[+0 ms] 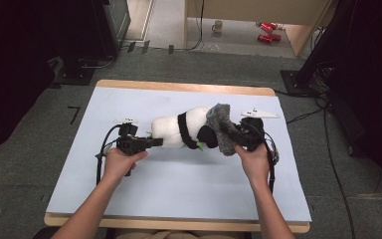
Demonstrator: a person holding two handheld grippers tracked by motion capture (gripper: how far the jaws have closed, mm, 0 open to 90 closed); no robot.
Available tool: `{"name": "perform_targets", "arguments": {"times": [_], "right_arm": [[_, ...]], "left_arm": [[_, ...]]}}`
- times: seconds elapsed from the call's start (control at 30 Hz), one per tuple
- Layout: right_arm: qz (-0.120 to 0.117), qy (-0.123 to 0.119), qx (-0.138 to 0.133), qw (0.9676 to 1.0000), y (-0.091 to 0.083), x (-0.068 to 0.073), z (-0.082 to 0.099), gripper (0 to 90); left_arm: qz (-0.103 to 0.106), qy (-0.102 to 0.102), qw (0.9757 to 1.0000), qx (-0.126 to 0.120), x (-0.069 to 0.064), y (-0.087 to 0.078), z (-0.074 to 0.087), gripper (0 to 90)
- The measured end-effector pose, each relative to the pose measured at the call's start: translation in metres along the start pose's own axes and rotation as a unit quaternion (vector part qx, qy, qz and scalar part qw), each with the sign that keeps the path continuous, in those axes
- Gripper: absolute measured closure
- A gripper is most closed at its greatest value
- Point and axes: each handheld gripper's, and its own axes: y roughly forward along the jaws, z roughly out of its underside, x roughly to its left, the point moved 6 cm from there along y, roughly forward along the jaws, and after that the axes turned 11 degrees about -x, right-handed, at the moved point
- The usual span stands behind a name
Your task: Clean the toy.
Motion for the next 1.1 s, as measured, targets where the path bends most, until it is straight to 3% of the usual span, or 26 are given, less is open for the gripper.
{"name": "perform_targets", "arguments": {"times": [0.13,0.3,0.37,0.5,0.57,0.63,0.77,0.87,1.0,1.07,1.1], "right_arm": [[-0.013,0.004,0.016,0.9998,0.009,0.006,0.008,74.4],[-0.011,0.015,0.017,0.9997,0.015,-0.002,0.012,74.3],[-0.008,0.014,0.017,0.9997,0.018,-0.005,0.013,74.3],[-0.003,0.009,0.018,0.9998,0.023,-0.009,0.012,74.2],[-0.002,0.011,0.019,0.9998,0.024,-0.01,0.011,74.2],[-0.002,0.012,0.019,0.9997,0.026,-0.011,0.011,74.2],[0.002,0.013,0.021,0.9997,0.029,-0.015,0.009,74.1],[0.002,0.012,0.021,0.9997,0.031,-0.016,0.009,74.1],[0.003,0.013,0.023,0.9996,0.031,-0.017,0.009,74.1],[0.003,0.014,0.023,0.9996,0.031,-0.017,0.009,74.1],[0.002,0.014,0.024,0.9996,0.031,-0.017,0.009,74.1]], "left_arm": [[-0.004,0.016,0.9999,0.0,0.0,0.0,0.001,63.0],[-0.005,0.053,0.9986,0.005,-0.001,-0.003,0.0,51.5],[-0.007,0.084,0.9964,-0.001,-0.001,-0.008,-0.003,48.7],[0.007,0.134,0.9908,-0.02,-0.005,-0.022,-0.016,43.1],[0.016,0.14,0.9896,-0.03,-0.006,-0.027,-0.026,41.8],[0.033,0.13,0.9905,-0.031,-0.008,-0.03,-0.034,38.7],[0.04,0.159,0.9863,-0.021,-0.011,-0.025,-0.041,37.3],[0.037,0.186,0.9817,-0.018,-0.012,-0.019,-0.048,36.5],[0.043,0.197,0.9795,-0.001,-0.01,-0.009,-0.056,34.4],[0.044,0.223,0.9738,0.007,-0.011,-0.004,-0.058,34.5],[0.046,0.229,0.9723,0.01,-0.012,-0.002,-0.059,34.1]]}}
